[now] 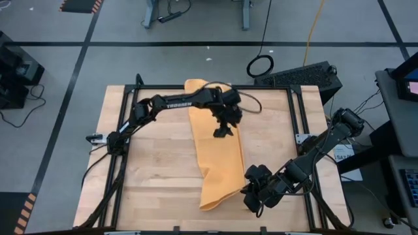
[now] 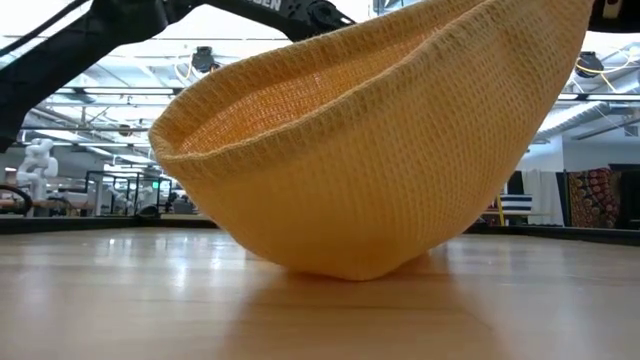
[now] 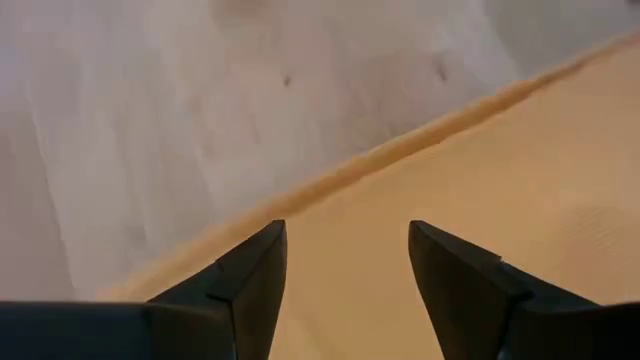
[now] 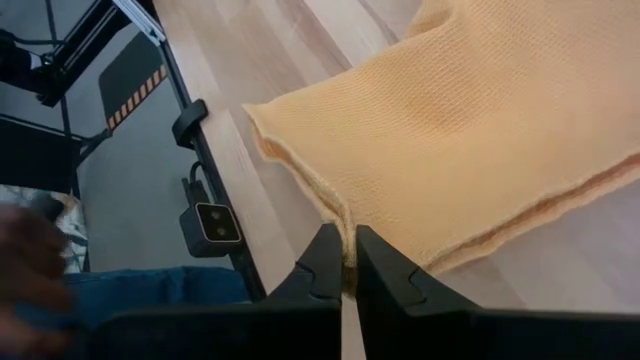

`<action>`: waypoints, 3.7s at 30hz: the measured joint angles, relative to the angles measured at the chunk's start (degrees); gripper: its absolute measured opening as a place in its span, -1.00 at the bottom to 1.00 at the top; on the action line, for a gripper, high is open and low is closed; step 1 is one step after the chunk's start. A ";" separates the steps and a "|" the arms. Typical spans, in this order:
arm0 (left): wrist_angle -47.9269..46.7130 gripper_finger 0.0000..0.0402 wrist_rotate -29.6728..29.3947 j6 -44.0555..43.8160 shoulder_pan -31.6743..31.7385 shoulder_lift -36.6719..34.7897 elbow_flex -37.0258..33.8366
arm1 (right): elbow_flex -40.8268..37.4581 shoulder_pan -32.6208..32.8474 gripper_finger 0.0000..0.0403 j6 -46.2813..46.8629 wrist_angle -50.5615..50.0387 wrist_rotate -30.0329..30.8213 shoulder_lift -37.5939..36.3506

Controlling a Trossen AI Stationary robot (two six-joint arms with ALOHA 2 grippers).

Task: Roll towel
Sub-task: Roll the yellow towel

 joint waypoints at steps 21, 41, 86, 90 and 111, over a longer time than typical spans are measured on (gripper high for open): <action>7.18 -0.06 -16.08 31.25 -6.49 8.10 -0.07 | 0.00 0.11 -1.00 -1.66 0.31 -0.37 0.00; 15.79 -0.95 -22.36 35.56 -8.25 4.42 0.01 | 0.00 0.22 -1.00 -2.54 0.29 -0.33 0.00; -7.07 -0.10 -11.41 -55.13 -15.07 -14.50 -17.06 | 0.00 1.16 -1.00 -4.66 -5.42 -3.34 0.00; 5.69 -0.11 -12.20 -65.51 -23.19 -22.08 -28.58 | 0.00 1.22 -1.00 -6.82 -6.70 -3.34 0.00; 32.84 0.25 -34.97 -87.01 -47.52 -26.93 -46.73 | 0.00 0.83 -1.00 -3.54 -5.98 -1.49 0.00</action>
